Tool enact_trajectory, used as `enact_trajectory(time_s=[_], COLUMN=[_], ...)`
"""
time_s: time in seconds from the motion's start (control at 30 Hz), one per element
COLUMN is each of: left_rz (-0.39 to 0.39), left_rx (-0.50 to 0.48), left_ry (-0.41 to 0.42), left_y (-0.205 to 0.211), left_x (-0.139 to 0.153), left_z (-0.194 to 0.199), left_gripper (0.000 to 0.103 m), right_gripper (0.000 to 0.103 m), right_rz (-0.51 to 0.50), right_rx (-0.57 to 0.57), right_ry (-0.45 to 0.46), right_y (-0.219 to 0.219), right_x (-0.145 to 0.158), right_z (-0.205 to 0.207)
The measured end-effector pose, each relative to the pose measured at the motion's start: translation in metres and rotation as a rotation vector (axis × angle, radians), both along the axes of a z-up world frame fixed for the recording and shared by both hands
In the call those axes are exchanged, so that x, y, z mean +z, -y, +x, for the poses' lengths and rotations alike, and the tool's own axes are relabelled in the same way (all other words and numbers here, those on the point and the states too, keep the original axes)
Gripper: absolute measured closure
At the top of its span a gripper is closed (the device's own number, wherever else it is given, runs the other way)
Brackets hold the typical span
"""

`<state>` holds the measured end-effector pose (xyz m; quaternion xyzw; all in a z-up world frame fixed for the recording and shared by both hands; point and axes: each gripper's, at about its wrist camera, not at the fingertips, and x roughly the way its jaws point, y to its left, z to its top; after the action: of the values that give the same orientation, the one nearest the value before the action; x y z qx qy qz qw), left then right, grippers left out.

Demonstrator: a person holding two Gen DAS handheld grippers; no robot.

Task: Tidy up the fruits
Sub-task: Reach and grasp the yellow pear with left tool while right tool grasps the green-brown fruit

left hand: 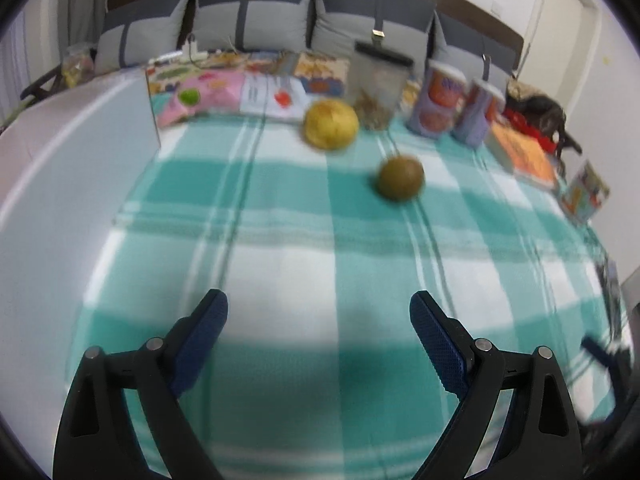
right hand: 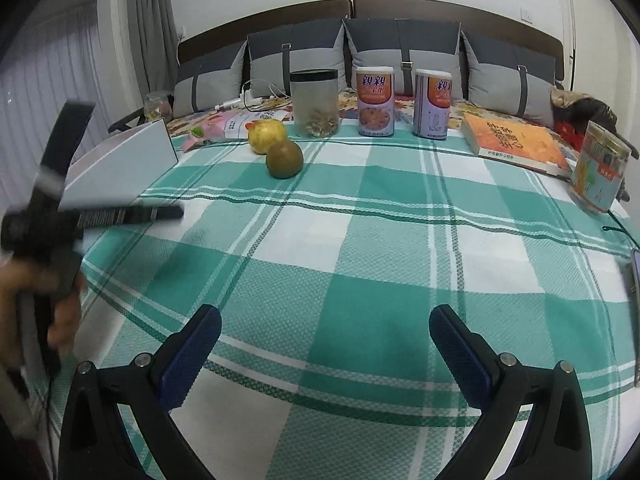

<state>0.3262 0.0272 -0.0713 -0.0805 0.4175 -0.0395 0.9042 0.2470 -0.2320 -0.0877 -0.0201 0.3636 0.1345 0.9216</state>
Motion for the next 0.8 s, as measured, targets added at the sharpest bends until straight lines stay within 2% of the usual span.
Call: enact_trajectory(time_s=[0.13, 0.2, 0.27, 0.3, 0.37, 0.5, 0.6, 0.67, 0.73, 0.8], left_rz=[-0.072, -0.066, -0.041, -0.007, 0.064, 0.109, 0.167, 0.175, 0.126, 0.075], left_rx=[0.020, 0.018, -0.005, -0.032, -0.052, -0.049, -0.030, -0.005, 0.000, -0.003], left_ry=[0.012, -0.002, -0.024, -0.053, -0.058, -0.047, -0.089, -0.111, -0.101, -0.095], left_y=[-0.015, -0.015, -0.008, 0.002, 0.019, 0.038, 0.047, 0.046, 0.038, 0.033], left_x=[0.012, 0.014, 0.013, 0.010, 0.008, -0.001, -0.019, -0.031, -0.034, -0.034], left_z=[0.042, 0.069, 0.102, 0.126, 0.154, 0.191, 0.213, 0.221, 0.220, 0.218], left_gripper=[0.009, 0.010, 0.010, 0.010, 0.010, 0.010, 0.010, 0.012, 0.033, 0.036], right_gripper=[0.000, 0.000, 0.000, 0.000, 0.000, 0.000, 0.000, 0.000, 0.000, 0.000], right_rz=[-0.003, 0.001, 0.000, -0.001, 0.005, 0.009, 0.009, 0.012, 0.012, 0.012], right_rx=[0.008, 0.014, 0.022, 0.026, 0.030, 0.032, 0.032, 0.028, 0.025, 0.025], right_ry=[-0.008, -0.019, -0.029, -0.032, -0.036, -0.052, -0.068, -0.073, -0.081, -0.088], right_y=[-0.002, -0.003, -0.005, -0.006, -0.006, -0.005, -0.006, -0.005, -0.005, -0.005], right_x=[-0.006, -0.009, -0.011, -0.011, -0.012, -0.015, -0.017, -0.017, -0.019, -0.020], right_z=[0.001, 0.002, 0.003, 0.004, 0.004, 0.006, 0.008, 0.008, 0.009, 0.010])
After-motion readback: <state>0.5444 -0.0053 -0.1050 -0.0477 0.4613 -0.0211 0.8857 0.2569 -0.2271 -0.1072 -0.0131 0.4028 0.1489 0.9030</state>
